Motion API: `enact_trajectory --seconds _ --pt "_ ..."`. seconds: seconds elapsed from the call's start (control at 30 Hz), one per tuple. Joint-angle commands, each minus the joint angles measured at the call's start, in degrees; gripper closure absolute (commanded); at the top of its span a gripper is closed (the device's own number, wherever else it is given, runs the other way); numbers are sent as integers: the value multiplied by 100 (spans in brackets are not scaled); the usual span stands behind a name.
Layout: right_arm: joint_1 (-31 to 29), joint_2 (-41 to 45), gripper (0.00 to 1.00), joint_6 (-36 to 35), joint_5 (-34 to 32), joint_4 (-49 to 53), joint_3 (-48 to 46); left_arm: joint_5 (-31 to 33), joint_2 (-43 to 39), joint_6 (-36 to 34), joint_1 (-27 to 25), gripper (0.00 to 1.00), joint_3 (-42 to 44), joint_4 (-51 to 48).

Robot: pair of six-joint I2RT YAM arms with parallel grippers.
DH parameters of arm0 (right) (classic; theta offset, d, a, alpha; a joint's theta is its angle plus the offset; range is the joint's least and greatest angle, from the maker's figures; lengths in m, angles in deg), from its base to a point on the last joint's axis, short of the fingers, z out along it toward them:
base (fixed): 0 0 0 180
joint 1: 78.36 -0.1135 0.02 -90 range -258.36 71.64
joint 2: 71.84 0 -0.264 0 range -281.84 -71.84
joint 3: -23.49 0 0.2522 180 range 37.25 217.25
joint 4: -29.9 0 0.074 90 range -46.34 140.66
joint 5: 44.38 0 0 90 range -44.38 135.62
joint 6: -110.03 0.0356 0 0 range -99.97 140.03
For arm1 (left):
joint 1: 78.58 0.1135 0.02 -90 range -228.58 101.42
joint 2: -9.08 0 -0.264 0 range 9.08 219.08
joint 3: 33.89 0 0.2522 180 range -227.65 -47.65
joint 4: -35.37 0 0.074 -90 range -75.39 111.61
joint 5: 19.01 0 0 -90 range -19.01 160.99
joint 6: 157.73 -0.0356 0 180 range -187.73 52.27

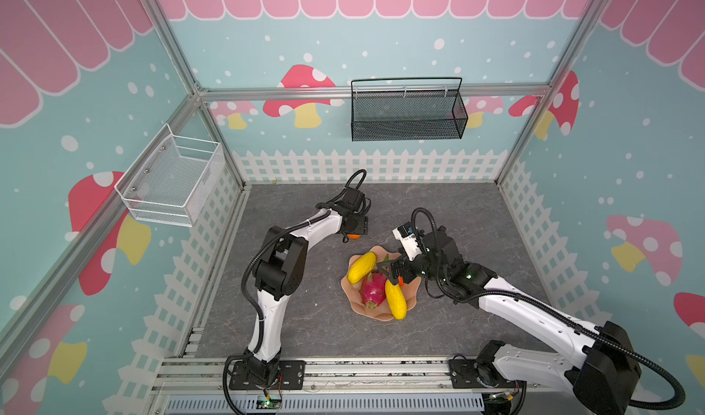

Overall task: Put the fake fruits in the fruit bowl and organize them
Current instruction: 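Grasp the small mandarin with the left gripper while the right gripper withdraws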

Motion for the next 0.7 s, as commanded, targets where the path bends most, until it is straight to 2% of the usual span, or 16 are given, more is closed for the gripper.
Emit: enact_trajectory --seconds 0.0,0.17,0.27,0.43,0.67 --pt "51 82 2 -56 88 -63 -109 113 225 -125 7 25 -183 -137" --pt "90 192 2 -17 77 -50 -189 97 334 -143 7 27 -253 -142" --pt "129 270 2 3 69 -29 -227 209 261 -125 7 33 -234 -116" --pt "226 429 2 87 -80 115 -306 235 -304 -142 -2 37 139 134" --pt "612 870 2 397 176 46 -1093 199 -1465 -112 -296 38 1088 379"
